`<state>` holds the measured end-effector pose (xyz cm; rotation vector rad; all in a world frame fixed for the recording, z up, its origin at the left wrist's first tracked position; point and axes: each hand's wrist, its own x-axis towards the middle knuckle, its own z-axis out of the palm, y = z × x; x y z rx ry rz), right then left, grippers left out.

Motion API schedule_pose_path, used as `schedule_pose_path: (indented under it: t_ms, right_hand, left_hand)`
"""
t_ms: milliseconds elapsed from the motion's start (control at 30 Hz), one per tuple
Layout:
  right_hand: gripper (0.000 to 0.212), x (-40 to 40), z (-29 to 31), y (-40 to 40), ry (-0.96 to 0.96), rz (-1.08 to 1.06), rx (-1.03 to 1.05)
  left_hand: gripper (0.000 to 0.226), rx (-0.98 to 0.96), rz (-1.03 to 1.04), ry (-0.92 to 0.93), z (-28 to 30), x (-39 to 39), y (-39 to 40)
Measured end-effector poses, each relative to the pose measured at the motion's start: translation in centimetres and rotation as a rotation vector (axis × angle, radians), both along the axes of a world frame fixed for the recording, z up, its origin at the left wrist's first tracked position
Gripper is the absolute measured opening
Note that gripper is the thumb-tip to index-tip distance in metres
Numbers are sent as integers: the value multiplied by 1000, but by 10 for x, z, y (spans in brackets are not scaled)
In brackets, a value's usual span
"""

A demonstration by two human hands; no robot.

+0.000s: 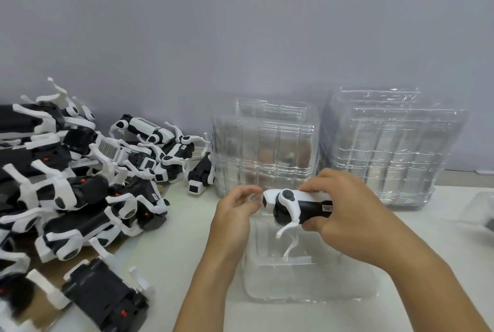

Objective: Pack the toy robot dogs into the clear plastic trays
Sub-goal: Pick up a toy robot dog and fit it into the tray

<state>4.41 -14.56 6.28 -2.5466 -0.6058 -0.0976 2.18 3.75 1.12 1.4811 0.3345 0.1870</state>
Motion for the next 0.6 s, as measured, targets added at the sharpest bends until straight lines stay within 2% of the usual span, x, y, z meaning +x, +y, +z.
schedule_pose_path:
  t_ms: [167,300,467,600]
  right_hand:
    - [45,-2,-6,5,80,13,56]
    - [37,1,-13,6,69,7,103]
    - [36,1,-17,9,5,17,125]
    - [34,-1,-18,10,-61,19,72]
  left_hand:
    - [28,-7,-9,-14,-1,1,0]
    - [14,-15,-21,-32,1,0,-1]
    - [25,-3,-71,10,2,-1,-7]
    - [22,-58,-37,29,2,-1,-8]
